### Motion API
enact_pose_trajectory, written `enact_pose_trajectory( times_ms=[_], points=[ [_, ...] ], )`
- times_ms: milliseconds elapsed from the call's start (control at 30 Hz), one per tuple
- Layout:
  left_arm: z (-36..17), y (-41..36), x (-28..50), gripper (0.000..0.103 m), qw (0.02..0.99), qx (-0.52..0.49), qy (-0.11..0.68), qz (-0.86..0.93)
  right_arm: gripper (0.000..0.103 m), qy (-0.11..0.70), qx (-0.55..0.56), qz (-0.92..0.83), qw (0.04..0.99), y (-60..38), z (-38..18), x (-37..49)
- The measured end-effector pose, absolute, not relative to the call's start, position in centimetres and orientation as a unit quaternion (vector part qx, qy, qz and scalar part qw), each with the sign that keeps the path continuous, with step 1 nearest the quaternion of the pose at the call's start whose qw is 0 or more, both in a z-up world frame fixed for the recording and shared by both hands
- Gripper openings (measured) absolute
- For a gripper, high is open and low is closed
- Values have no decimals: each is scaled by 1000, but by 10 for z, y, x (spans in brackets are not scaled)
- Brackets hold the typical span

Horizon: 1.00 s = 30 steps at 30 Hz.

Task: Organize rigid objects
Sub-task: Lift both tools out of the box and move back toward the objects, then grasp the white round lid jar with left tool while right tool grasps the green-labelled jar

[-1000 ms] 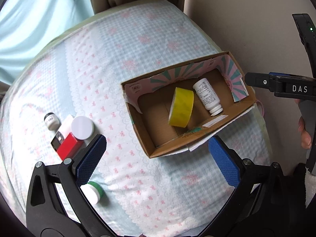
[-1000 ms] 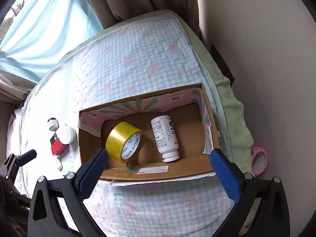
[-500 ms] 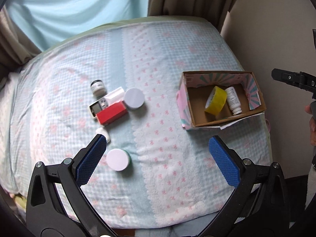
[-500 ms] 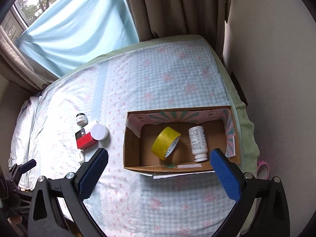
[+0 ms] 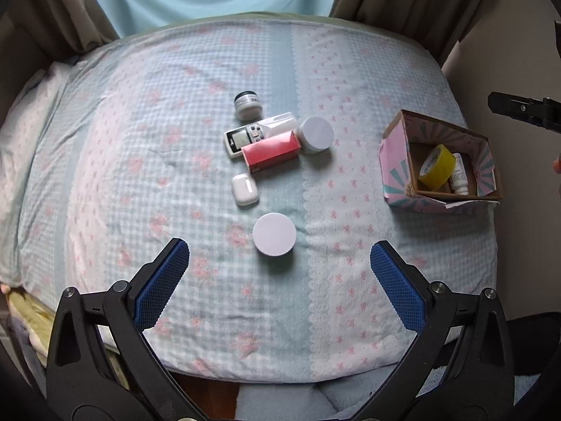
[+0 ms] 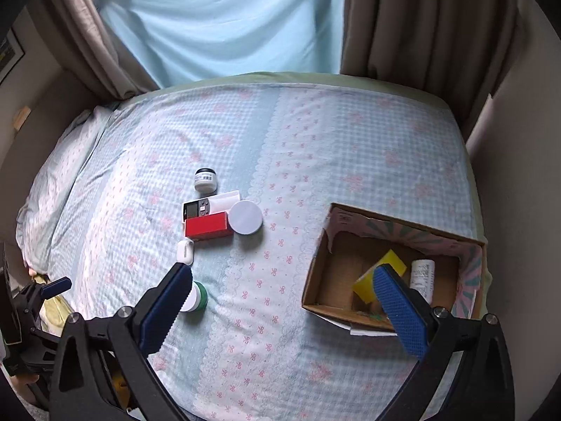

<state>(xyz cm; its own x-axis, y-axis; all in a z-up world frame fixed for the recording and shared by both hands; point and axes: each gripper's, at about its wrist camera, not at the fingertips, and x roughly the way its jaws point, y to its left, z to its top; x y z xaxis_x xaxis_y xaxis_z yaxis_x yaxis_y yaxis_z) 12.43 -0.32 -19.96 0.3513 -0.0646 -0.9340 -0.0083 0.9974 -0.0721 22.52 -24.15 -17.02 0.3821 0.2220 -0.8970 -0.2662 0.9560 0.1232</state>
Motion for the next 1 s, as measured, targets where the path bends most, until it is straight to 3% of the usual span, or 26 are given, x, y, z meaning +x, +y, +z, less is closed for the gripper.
enact_pose_trajectory(
  times_ms=[400,733,1000],
  points=[
    [-308,22,120,103,782,-122,609,42,103,569,-129,276,764,-150,-269,297],
    [-396,-2,149,103,768,-130,624,68,103,598,-224,335,692,-108,-378,348],
    [-441,-11,172,103,759,-134,632,85,103,603,-267,351,665,-95,-435,364]
  ],
)
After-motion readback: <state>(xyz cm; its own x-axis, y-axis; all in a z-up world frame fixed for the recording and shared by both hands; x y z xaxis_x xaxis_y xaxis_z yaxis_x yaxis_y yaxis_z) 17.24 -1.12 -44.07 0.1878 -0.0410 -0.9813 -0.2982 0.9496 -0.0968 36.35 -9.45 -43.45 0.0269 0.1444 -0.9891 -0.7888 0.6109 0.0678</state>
